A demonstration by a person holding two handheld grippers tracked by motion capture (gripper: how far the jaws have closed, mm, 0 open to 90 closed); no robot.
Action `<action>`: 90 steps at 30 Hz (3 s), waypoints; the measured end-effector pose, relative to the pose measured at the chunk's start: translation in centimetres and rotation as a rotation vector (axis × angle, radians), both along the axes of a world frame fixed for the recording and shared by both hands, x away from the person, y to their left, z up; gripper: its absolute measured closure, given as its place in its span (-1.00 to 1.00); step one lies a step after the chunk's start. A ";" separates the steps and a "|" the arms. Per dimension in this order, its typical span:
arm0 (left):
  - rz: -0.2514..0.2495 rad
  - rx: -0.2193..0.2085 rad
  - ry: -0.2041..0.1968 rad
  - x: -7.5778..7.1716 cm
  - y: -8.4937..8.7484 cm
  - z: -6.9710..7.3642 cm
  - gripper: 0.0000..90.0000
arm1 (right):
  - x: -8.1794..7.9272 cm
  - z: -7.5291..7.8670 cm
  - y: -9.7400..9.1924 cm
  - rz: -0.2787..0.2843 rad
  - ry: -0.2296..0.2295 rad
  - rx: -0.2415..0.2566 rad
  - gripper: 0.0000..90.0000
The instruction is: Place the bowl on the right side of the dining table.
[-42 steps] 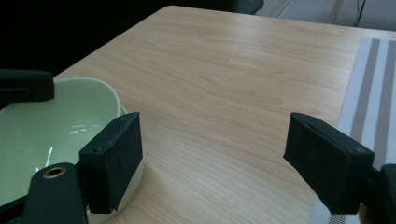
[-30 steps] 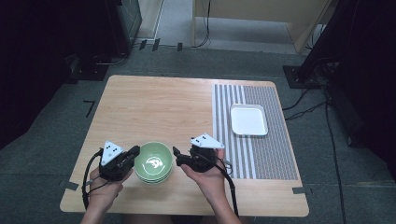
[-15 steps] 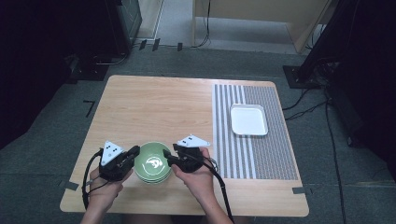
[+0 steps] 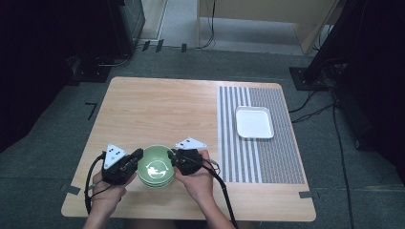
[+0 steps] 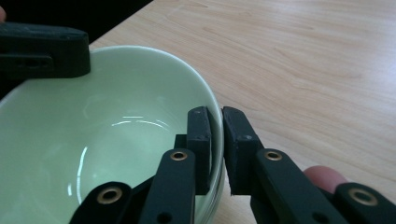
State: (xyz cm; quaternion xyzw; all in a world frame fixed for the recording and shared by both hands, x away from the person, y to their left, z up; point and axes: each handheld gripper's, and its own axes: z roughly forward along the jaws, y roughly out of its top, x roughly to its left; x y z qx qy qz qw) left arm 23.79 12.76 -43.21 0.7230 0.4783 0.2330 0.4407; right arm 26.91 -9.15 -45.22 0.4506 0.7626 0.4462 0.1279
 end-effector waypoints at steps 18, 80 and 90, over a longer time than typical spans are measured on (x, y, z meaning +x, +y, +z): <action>-0.019 0.004 0.061 0.4 -0.7 -1.0 0.40 | -1.7 1.3 0.8 0.000 -0.213 -0.066 0.92; -0.066 0.041 -0.078 -0.2 -0.2 -0.6 0.81 | -2.6 3.2 0.5 0.116 -0.404 -0.133 0.97; -0.096 0.041 -0.101 -0.6 0.0 0.0 0.93 | -1.2 2.6 -0.3 0.110 -0.282 -0.091 0.95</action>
